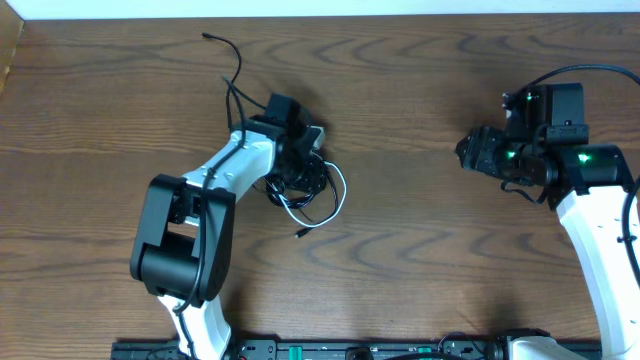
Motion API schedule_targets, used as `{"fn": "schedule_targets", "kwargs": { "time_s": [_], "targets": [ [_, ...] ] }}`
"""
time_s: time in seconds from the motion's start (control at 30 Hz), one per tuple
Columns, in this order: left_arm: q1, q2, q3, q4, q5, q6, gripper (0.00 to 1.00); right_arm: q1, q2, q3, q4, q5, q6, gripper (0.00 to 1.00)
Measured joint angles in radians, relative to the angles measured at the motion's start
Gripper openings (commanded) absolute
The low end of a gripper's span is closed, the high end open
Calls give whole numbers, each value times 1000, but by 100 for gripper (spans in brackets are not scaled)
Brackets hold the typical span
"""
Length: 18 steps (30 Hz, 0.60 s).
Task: Untangle cables
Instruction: 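Lift the cable bundle with the left gripper and move it right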
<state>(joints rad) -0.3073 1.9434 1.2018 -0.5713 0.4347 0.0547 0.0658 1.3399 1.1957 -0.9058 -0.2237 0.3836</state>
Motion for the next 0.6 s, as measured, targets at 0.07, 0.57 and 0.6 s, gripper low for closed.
{"fn": "schedule_targets", "kwargs": {
  "time_s": [0.07,0.57,0.6],
  "targets": [
    [-17,2,0,27,-5,-11,50,0,0,0,-4,-6,-3,65],
    [-207,6,9,130,-194,-84,68,0,0,0,6,-12,-30,68],
    [-208,6,16,104,-206,-82,68,0,0,0,6,-12,-32,68]
  ]
}}
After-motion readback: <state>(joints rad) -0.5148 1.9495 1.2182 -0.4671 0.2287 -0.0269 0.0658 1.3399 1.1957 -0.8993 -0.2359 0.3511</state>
